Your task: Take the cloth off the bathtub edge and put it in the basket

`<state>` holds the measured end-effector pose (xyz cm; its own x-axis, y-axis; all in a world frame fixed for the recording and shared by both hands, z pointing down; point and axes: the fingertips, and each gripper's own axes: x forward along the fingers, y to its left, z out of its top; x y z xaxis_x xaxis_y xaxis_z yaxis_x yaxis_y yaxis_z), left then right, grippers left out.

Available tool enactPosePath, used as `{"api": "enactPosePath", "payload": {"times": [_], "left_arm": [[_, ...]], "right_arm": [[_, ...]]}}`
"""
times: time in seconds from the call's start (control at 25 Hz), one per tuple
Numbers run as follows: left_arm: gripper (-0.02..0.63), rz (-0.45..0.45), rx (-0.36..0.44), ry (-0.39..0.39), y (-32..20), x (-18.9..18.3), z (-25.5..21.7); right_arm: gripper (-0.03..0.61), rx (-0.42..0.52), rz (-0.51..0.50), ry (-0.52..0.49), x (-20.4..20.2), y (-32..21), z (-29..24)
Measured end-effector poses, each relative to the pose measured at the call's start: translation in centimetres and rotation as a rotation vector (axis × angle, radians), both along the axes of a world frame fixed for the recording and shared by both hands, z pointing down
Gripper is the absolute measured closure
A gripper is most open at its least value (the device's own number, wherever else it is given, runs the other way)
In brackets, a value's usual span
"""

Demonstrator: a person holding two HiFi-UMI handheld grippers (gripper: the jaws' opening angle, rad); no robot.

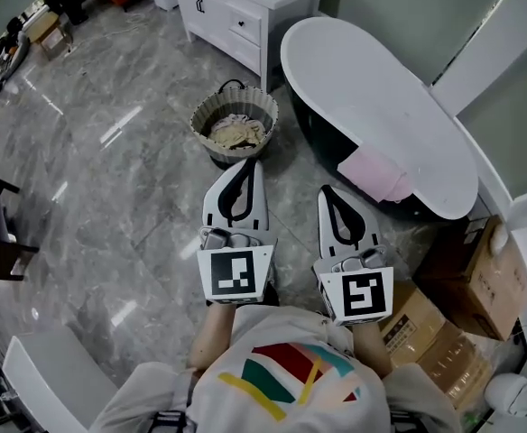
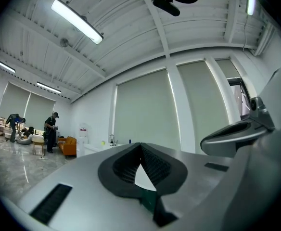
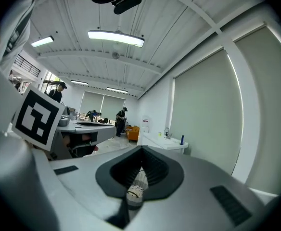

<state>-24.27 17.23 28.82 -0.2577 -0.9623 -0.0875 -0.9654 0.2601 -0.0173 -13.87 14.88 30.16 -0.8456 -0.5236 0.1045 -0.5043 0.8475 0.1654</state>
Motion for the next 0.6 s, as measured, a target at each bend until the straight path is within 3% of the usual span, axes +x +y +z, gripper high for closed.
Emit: {"api": "enactPosePath", "payload": {"times": [0.36,0.6], "left_arm": [[0.595,-0.005,-0.049,0.039,-3.1,-4.2,1.3],[0.595,-0.015,-0.068,0.002,-5.3,-4.8,1.3]], "right_arm": [[0.568,-0.059,0.038,-0.015,-3.7,-3.9,0.7],[0.568,-0.078,0.013,-0.050,-4.7,-6.9,0.8]]}}
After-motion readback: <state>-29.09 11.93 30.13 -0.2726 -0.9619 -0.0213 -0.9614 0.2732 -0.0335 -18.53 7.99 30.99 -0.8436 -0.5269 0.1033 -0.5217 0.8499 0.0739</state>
